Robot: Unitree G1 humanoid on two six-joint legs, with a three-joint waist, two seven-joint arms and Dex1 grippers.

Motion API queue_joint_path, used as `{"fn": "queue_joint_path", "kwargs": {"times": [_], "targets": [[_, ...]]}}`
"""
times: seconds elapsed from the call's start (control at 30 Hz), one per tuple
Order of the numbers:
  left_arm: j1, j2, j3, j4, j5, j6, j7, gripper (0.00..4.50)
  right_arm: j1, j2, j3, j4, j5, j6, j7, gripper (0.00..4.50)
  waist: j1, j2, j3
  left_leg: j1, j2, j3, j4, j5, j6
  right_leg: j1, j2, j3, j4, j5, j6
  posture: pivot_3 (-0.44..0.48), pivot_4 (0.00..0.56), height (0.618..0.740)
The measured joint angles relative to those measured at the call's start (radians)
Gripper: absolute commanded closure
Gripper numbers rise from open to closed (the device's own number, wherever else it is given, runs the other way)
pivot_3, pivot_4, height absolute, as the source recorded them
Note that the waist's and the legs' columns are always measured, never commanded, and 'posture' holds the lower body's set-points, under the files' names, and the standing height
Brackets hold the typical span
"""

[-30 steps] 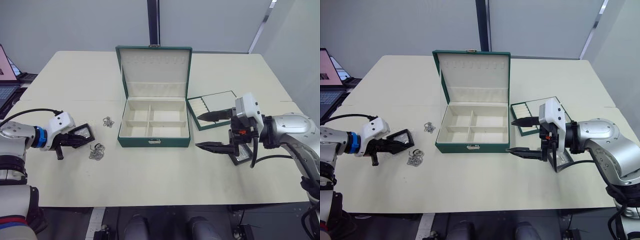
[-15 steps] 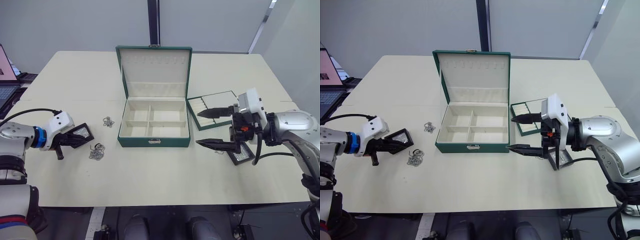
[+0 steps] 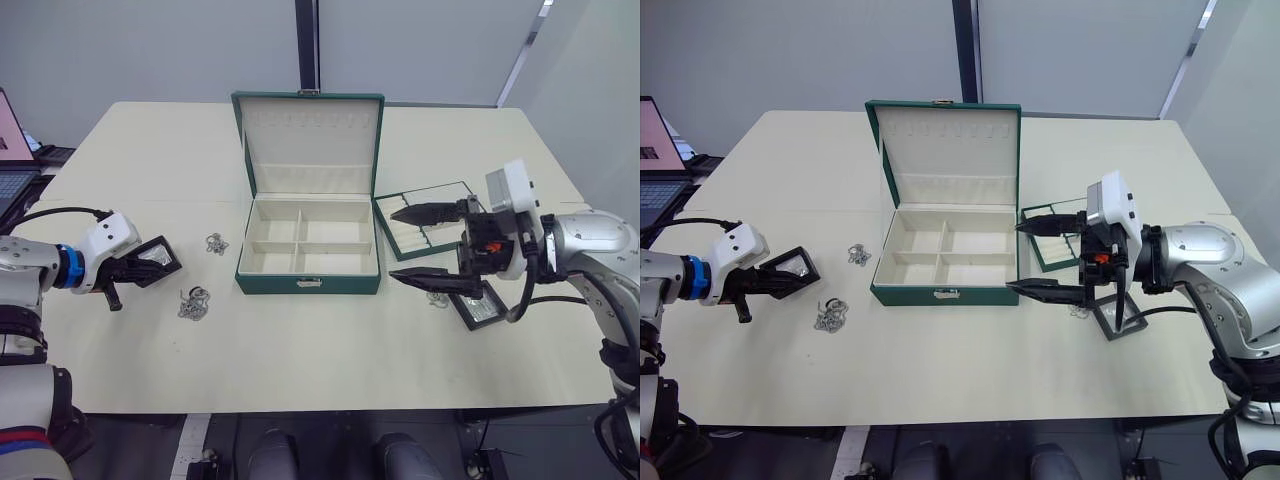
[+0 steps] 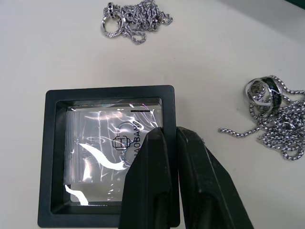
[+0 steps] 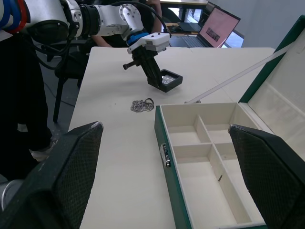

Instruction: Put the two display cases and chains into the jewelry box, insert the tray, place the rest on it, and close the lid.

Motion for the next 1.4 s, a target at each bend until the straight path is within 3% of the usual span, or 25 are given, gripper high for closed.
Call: {"fn": "queue_joint_path", "kwargs": {"times": [0.2,0.43,0.67,1.1,1.4], "targets": [[-0.061,0.055,0.000,-0.141,-0.006,0.034,-0.089,4.48,0.000,-0.004,-0.017,0.005,0.022,0.028,-0.011,0.00,0.001,0.000,0.000,-0.005,0.005,0.000,0.006,0.000,0.000,0.000,0.004,-0.002,0.000,0.000,0.000,0.000,0.150,0.740],[-0.114,0.089,-0.016,-0.457,-0.072,0.229,-0.216,4.48,0.016,-0.040,-0.092,0.011,0.058,0.052,-0.017,0.00,0.002,0.000,0.000,-0.005,0.009,0.000,0.006,0.000,0.000,0.000,0.008,-0.002,0.001,0.000,-0.001,0.000,0.150,0.740],[-0.125,-0.028,-0.097,-0.763,-0.137,0.443,-0.219,4.48,0.078,-0.090,-0.117,0.017,0.035,0.058,-0.043,0.00,0.004,0.001,0.000,-0.005,0.010,0.000,0.008,0.000,0.000,0.001,0.009,-0.001,0.000,0.001,-0.001,0.000,0.150,0.740],[-0.388,-0.405,-0.281,-0.599,-0.007,0.440,-0.061,4.48,0.211,-0.123,-0.218,-0.036,0.018,0.059,-0.142,0.00,0.013,0.002,0.000,-0.005,0.009,0.000,0.008,0.000,0.000,0.000,0.010,0.002,0.000,0.001,-0.001,0.000,0.150,0.740],[-0.388,-0.503,-0.333,-0.433,0.075,0.294,0.002,4.48,0.285,-0.122,-0.276,-0.095,0.024,0.064,-0.213,0.00,0.015,0.002,-0.001,-0.006,0.009,-0.001,0.008,0.000,0.000,0.001,0.011,0.002,0.000,0.001,-0.001,0.000,0.150,0.740]]}}
